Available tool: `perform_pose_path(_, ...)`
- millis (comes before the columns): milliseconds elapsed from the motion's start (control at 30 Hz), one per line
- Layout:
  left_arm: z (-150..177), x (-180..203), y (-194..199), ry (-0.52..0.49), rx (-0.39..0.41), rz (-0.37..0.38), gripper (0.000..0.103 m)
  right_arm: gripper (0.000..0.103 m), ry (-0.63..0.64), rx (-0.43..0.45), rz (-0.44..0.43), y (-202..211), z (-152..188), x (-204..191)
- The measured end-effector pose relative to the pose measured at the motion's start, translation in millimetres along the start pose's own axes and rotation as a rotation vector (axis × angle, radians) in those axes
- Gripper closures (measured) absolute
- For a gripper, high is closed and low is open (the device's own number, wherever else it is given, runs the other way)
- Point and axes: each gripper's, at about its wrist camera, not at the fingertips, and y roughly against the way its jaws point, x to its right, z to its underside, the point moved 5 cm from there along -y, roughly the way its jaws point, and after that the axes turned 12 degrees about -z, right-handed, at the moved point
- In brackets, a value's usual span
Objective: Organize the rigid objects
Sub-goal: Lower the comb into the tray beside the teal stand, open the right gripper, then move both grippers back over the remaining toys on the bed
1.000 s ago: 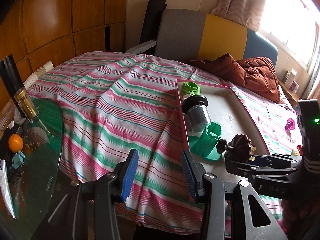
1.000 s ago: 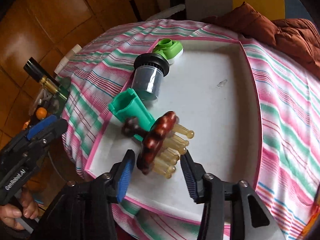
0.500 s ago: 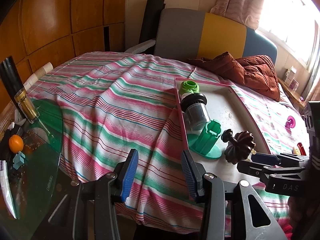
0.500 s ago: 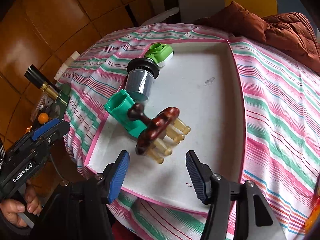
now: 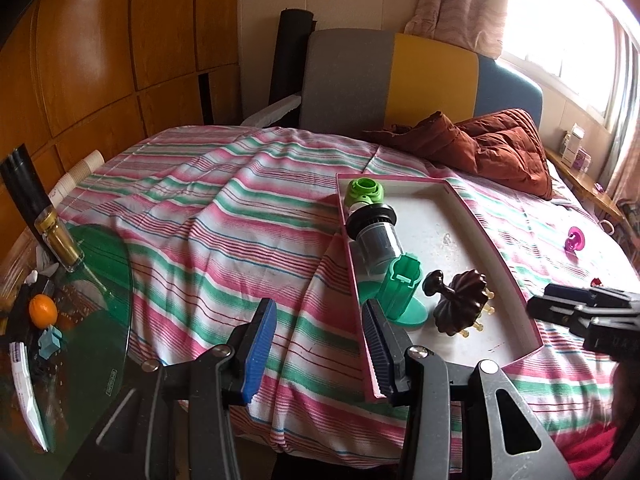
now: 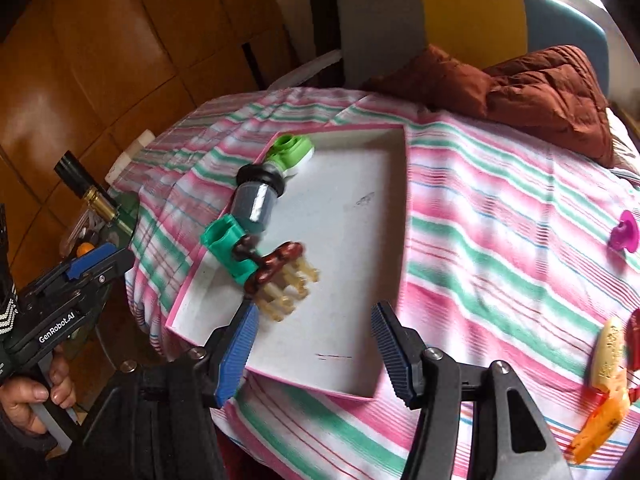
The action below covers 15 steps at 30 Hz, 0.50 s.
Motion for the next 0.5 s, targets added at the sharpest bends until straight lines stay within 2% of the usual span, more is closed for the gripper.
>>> perform_pose_path(133, -2, 7, 6, -0.018, 0.014, 0.003, 0.056, 0.043, -0.041, 0.037, 0.057, 25, -2, 30)
perform_pose_path(233, -3, 13, 10, -0.028, 0.026, 0.006, 0.050, 0.043, -0.077, 0.049, 0.130, 44, 1, 59)
perform_pose_path(333, -6, 19, 14, -0.043, 0.039, 0.013, 0.049, 0.043, -0.111, 0.070, 0.198, 67, 4, 89)
perform_pose_path(500, -11, 32, 19, -0.073, 0.051, 0.029, 0.049, 0.043, -0.236, 0.160, 0.332, 114, 10, 148)
